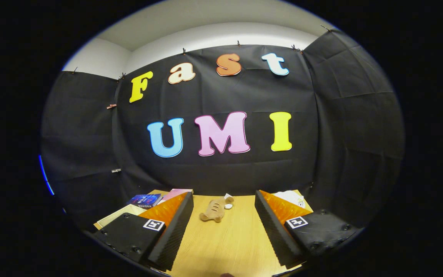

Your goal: Open the storage box then place both shoes into the box .Put the left shoe in first, then the right shoe, with the right side of both shoes facing outward in a uniform manner.

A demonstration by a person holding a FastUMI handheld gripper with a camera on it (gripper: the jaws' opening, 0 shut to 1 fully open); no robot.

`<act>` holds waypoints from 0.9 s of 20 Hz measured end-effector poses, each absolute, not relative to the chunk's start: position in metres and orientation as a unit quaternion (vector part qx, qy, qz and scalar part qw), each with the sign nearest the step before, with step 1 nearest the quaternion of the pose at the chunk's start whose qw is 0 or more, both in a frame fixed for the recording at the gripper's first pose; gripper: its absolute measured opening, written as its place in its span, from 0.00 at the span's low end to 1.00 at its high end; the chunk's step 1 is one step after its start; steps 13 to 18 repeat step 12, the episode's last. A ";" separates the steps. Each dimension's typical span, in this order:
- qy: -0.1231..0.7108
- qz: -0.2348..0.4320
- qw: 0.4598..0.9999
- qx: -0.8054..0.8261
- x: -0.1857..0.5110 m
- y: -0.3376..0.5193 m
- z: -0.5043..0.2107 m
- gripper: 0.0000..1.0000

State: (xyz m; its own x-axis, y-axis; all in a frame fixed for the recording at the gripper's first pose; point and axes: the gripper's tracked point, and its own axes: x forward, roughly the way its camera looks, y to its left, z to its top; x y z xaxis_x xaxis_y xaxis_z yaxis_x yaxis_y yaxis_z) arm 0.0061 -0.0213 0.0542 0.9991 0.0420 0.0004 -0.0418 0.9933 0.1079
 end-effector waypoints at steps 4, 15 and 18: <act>0.041 0.015 0.998 0.049 0.011 -0.023 0.031 0.98; 0.052 0.018 0.995 0.079 0.011 -0.024 0.024 0.99; 0.052 0.018 0.995 0.079 0.011 -0.024 0.024 0.99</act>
